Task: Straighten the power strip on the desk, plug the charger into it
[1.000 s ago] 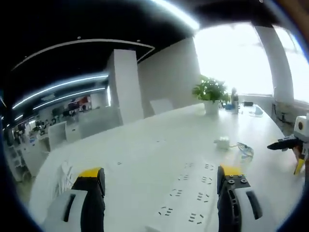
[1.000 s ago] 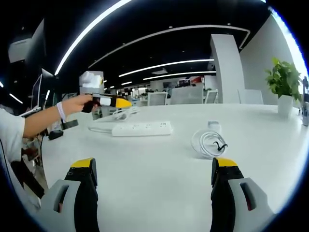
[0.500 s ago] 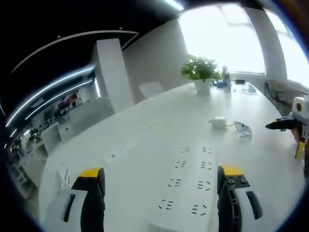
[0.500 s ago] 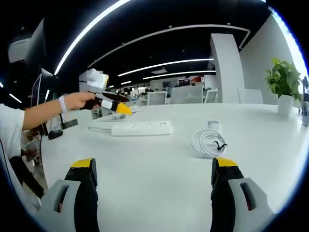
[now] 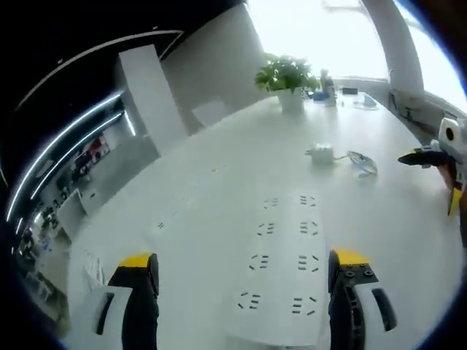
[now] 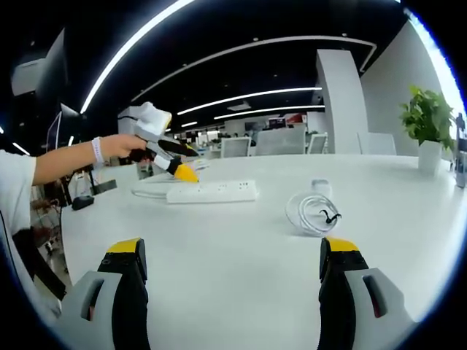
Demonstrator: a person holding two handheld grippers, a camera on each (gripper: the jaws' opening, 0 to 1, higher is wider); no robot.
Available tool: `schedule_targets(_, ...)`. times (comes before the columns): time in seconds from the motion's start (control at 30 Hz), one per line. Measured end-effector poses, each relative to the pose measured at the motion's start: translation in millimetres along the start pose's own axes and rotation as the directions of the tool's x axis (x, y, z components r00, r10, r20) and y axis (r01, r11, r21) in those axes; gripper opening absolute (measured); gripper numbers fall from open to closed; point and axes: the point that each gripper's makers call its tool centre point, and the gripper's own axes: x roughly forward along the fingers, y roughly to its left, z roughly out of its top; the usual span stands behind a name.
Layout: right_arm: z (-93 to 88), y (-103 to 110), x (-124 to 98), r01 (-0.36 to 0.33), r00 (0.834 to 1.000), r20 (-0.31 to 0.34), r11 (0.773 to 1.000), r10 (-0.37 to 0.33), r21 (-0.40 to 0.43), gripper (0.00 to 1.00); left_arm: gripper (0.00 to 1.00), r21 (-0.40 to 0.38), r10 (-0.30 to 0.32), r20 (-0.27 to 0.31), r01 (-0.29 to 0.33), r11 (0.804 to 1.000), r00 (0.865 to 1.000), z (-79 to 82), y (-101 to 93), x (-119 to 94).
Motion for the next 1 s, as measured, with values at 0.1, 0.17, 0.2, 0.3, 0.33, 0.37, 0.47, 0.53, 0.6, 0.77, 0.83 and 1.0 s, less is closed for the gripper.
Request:
schedule_targets(0.1,-0.5,0.6,-0.1,-0.001,1.000,-0.005,1.000,0.001,-0.004,0.98,0.99,-0.016,-0.017,-0.026,0.016,1.000,1.000,-3.8,-1.7,1.7)
schedule_targets(0.17,0.2,0.7,-0.3,-0.001,1.000,-0.003,1.000,0.001,-0.005,0.98,0.99,-0.015,-0.025,-0.051,0.024,1.000,0.998,-7.4,-3.0,3.2)
schedule_targets(0.2,0.3,0.6,-0.3,0.000,1.000,-0.004,1.000,0.000,-0.005,0.98,0.99,-0.015,-0.023,-0.061,0.022,1.000,0.998,-8.5,-2.9,3.7)
schedule_targets(0.3,-0.5,0.3,-0.8,0.001,1.000,-0.008,1.000,-0.001,-0.008,0.98,0.99,-0.001,-0.038,-0.086,0.038,0.999,0.996,-11.1,-7.7,5.4)
schedule_targets(0.33,-1.0,0.2,-1.1,0.002,1.000,-0.010,1.000,-0.002,-0.008,0.98,0.99,0.000,-0.045,-0.096,0.046,0.999,0.994,-12.2,-9.6,6.4)
schedule_targets(0.37,-1.4,-0.1,-1.2,0.003,1.000,-0.012,1.000,-0.003,-0.009,0.98,0.99,0.005,-0.056,-0.110,0.057,0.998,0.992,-14.2,-11.9,7.2)
schedule_targets(0.47,-2.9,-0.4,-1.9,0.004,1.000,-0.014,1.000,-0.004,-0.006,0.98,0.99,0.013,-0.084,-0.158,0.087,0.996,0.984,-21.5,-18.2,9.8)
schedule_targets(0.53,-3.9,-1.4,-2.0,0.004,1.000,-0.015,1.000,-0.004,-0.003,0.98,0.99,0.016,-0.096,-0.172,0.100,0.995,0.980,-23.5,-20.1,10.5)
schedule_targets(0.6,-6.1,-1.9,-1.3,0.004,1.000,-0.020,1.000,-0.004,0.000,0.98,0.99,0.016,-0.106,-0.187,0.111,0.994,0.977,-25.4,-21.3,11.1)
schedule_targets(0.77,-8.0,-1.8,-0.2,0.002,1.000,-0.024,1.000,-0.002,0.006,0.98,0.98,-0.001,-0.150,-0.222,0.153,0.988,0.964,-32.0,-27.0,12.2)
schedule_targets(0.83,-8.5,-1.7,-0.2,0.002,1.000,-0.025,1.000,-0.002,0.006,0.98,0.98,0.002,-0.159,-0.237,0.164,0.986,0.958,-35.2,-28.2,13.2)
schedule_targets(1.0,-9.1,-2.3,-0.4,0.004,1.000,-0.025,1.000,-0.004,0.010,0.98,0.99,-0.006,-0.171,-0.268,0.176,0.984,0.948,-42.2,-27.9,18.5)
